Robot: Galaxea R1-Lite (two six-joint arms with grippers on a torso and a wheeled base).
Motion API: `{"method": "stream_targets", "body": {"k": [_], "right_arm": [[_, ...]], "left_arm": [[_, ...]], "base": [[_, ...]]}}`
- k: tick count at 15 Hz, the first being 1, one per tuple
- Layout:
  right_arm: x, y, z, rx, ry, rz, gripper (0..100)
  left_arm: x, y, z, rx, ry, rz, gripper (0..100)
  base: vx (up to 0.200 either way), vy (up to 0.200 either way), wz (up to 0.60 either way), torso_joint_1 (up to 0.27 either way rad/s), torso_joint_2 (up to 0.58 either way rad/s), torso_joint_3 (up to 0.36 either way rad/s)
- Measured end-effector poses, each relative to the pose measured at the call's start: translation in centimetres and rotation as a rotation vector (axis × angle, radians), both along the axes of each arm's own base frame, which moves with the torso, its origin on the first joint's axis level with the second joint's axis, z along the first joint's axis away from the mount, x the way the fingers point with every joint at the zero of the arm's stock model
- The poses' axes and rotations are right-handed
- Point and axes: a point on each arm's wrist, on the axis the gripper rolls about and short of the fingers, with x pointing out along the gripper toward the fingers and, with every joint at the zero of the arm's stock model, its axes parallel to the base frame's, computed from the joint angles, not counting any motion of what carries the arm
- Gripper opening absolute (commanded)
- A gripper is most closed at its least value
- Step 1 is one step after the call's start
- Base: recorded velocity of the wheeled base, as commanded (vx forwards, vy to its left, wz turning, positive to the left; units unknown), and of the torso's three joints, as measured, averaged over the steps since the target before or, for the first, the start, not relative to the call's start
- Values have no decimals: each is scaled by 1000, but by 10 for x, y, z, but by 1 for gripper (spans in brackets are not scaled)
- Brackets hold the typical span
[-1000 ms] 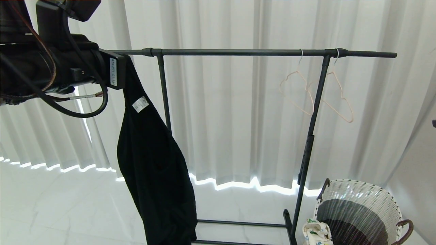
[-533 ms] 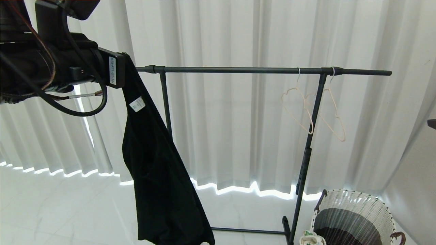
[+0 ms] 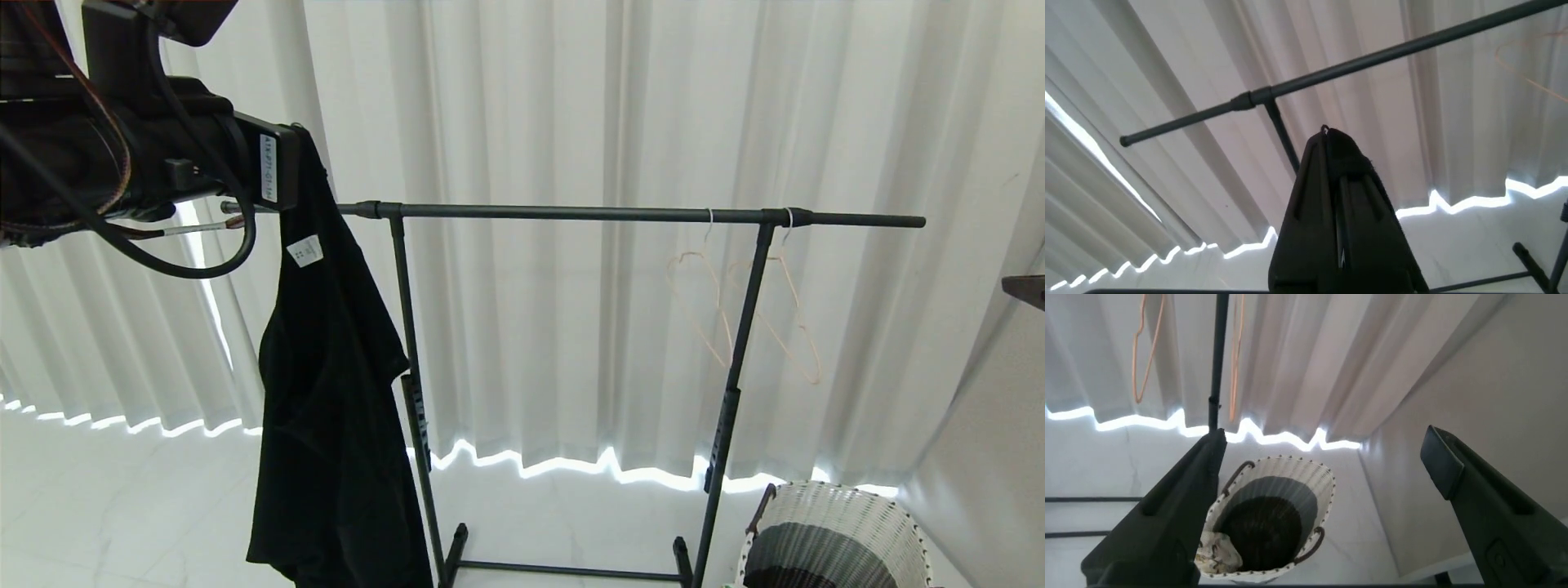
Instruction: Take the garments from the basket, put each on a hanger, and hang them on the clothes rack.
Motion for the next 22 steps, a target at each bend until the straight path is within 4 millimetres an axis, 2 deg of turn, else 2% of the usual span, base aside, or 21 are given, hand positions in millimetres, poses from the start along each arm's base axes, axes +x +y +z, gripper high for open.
{"method": "stream_targets", "body": {"k": [4,10,17,22], "right_arm": [[1,0,-1,-3,7,-1,100],[0,0,-1,-5,5,0,100],[-2,2,-1,10,1,49,100],[-3,2,0,19,-3,69,100]], "left_arm": [[0,-1,-1,2,2,0,0],[-5,-7,0,2,-1,-23,0],[-6,-7,6,-15,-53,-26,0],[-7,-6,6,-15,-54,-21,0]], "base": [[0,0,0,69,-146,-77],[0,-200,0,12,-8,-3],[0,0,0,0,0,0],[200,0,0,-3,0,4]]}}
